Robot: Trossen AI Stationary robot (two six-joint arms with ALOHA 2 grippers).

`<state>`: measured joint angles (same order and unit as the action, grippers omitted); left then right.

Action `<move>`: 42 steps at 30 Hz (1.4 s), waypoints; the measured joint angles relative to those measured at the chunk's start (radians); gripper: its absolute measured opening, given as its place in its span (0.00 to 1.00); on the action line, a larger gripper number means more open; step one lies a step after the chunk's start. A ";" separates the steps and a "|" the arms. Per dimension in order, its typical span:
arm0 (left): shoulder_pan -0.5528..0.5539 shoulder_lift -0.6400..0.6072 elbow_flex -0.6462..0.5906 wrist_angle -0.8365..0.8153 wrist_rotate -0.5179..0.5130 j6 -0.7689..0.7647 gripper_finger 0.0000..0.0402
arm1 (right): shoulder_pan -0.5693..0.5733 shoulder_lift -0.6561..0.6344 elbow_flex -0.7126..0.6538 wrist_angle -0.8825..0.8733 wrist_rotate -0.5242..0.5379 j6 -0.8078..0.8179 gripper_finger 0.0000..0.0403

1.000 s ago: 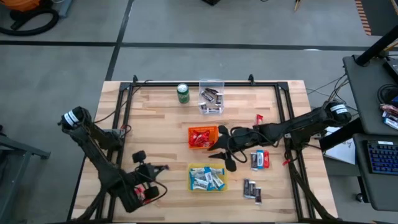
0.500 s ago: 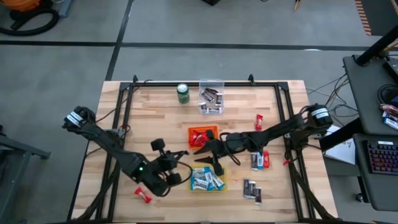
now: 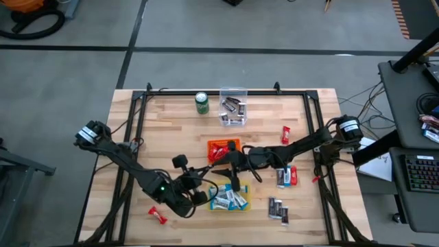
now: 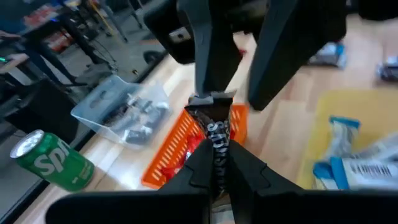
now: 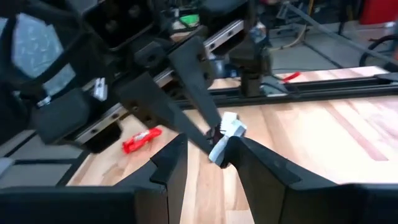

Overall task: Sort candy
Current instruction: Put the black candy into the transparent bin

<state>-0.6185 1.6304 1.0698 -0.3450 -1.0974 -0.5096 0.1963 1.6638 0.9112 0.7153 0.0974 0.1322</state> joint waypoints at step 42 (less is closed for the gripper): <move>0.005 -0.012 0.000 -0.150 0.004 -0.088 0.30 | -0.126 -0.140 0.009 -0.325 0.164 -0.091 0.03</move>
<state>-0.6132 1.6182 1.0702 -0.4948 -1.0935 -0.5972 0.0702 1.5237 0.9202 0.3898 0.2615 0.0413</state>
